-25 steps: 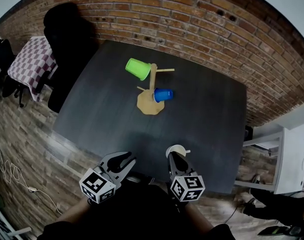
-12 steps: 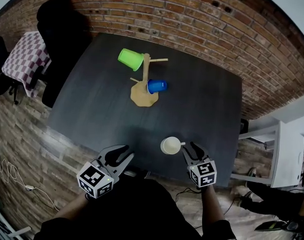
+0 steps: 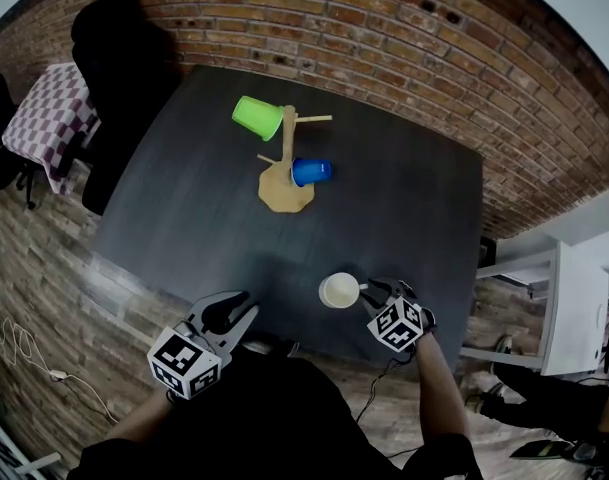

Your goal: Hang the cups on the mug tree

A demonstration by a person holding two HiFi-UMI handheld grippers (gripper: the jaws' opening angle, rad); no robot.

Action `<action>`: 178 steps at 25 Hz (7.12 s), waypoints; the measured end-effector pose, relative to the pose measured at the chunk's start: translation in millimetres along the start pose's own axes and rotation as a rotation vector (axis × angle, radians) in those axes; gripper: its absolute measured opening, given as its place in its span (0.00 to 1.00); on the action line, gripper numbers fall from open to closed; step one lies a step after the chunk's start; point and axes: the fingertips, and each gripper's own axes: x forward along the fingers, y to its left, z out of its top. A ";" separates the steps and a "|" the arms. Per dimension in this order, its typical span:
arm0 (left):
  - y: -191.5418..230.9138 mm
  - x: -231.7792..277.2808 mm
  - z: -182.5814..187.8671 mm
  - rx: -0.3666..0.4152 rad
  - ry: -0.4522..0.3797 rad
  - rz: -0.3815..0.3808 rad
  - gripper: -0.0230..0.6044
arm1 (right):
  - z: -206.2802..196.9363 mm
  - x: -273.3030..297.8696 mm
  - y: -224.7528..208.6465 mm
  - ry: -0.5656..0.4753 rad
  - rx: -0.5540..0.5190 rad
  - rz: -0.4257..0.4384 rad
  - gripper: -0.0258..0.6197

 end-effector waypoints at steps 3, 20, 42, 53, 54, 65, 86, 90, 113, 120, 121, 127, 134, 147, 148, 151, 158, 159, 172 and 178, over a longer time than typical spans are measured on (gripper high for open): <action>4.7 -4.0 0.1 -0.009 -0.001 0.019 0.19 | 4.6 8.8 -4.4 0.008 -0.057 0.020 0.28; 18.2 -10.9 -3.4 -0.049 -0.005 0.047 0.19 | 41.6 28.0 51.4 -0.089 0.142 0.267 0.14; 36.8 -26.8 -7.5 -0.082 0.002 0.036 0.19 | 94.3 0.6 38.3 -0.449 1.253 0.455 0.13; 55.8 -29.9 -7.7 -0.105 0.021 -0.072 0.19 | 160.9 -44.2 36.1 -0.614 1.279 0.464 0.13; 58.2 -29.0 -8.6 -0.116 0.027 -0.085 0.19 | 169.6 -49.1 35.2 -0.629 1.277 0.465 0.13; 96.2 -0.3 -56.2 0.118 0.246 -0.260 0.40 | 271.7 -85.7 38.7 -0.717 1.224 0.492 0.12; 110.4 2.2 -4.6 0.328 0.048 -0.574 0.43 | 379.8 -76.4 72.0 -0.500 1.086 0.568 0.11; 116.8 1.7 0.4 0.321 0.033 -0.543 0.43 | 380.4 -74.0 66.9 -0.465 1.042 0.558 0.12; 131.3 19.4 46.0 0.158 -0.056 -0.507 0.43 | 369.8 -83.5 -8.0 -0.775 1.267 0.774 0.13; 146.7 27.8 64.0 0.102 -0.077 -0.472 0.43 | 371.3 -70.6 -39.9 -0.983 1.405 0.822 0.12; 149.0 30.3 64.7 0.094 -0.074 -0.467 0.43 | 371.5 -66.7 -42.8 -1.004 1.418 0.819 0.12; 175.3 41.8 52.7 -0.076 -0.057 -0.454 0.43 | 371.1 -33.9 -56.4 -1.092 1.526 0.791 0.09; 235.4 50.1 40.5 -0.341 -0.089 -0.423 0.43 | 387.4 20.0 -68.5 -1.169 1.669 0.770 0.09; 317.3 115.3 64.5 -0.273 0.015 -0.369 0.42 | 382.2 90.8 -126.3 -1.445 1.812 0.642 0.09; 318.9 120.5 66.1 -0.283 0.013 -0.368 0.41 | 380.9 95.2 -126.8 -1.440 1.816 0.626 0.09; 314.4 132.4 71.1 -0.294 0.006 -0.380 0.27 | 373.0 103.1 -129.3 -1.465 1.853 0.570 0.09; 310.2 148.4 57.6 -0.350 0.023 -0.354 0.26 | 350.6 112.8 -136.0 -1.518 1.928 0.503 0.09; 310.3 149.5 55.5 -0.365 0.024 -0.347 0.26 | 348.7 114.7 -135.5 -1.505 1.935 0.497 0.09; 304.6 162.8 50.5 -0.349 0.041 -0.310 0.26 | 311.2 113.3 -115.9 -1.261 1.882 0.305 0.23; 316.1 162.8 44.7 -0.356 0.046 -0.276 0.26 | 303.2 104.8 -110.9 -1.175 1.747 0.212 0.23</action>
